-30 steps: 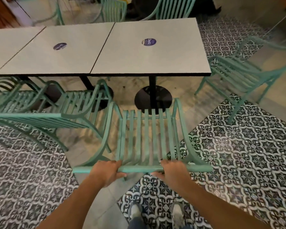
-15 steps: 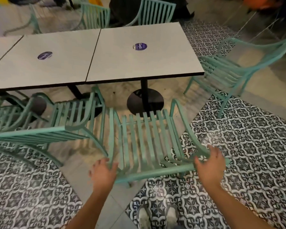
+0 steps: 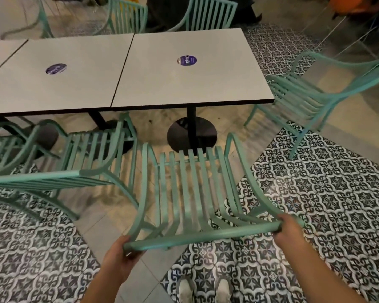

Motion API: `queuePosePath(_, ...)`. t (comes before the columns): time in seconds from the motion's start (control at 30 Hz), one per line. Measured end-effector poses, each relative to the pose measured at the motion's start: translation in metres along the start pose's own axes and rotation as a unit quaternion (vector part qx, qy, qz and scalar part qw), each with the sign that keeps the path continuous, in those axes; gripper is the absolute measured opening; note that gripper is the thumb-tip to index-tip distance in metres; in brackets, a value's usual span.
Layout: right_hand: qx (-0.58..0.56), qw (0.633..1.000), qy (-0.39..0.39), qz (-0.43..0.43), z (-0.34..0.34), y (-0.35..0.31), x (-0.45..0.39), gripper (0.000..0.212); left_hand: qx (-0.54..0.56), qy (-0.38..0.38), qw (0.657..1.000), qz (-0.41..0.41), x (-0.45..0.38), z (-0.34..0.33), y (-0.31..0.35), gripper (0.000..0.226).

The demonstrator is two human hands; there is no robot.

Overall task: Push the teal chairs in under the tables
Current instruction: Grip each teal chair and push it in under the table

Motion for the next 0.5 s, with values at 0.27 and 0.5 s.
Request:
queuePosePath(0.27, -0.028, 0.999, -0.038, 0.020, -0.036, -0.026, 0.000, 0.038, -0.014, 0.003, 1.000, -0.013, -0.008, -0.041, 0.033, 0.011)
queuePosePath(0.5, 0.016, 0.999, -0.045, 0.012, -0.073, -0.050, -0.003, 0.038, -0.031, 0.001, 0.999, -0.009, -0.025, -0.081, 0.065, 0.014)
Point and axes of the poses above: each hand's wrist, its own x-axis away from the middle knuckle, its own z-axis out of the back of the hand, y = z × x, the point moved 6 cm from there along -x, towards the middle knuckle, and after that the axes turned 1 degree about x, right-handed, at the moved point
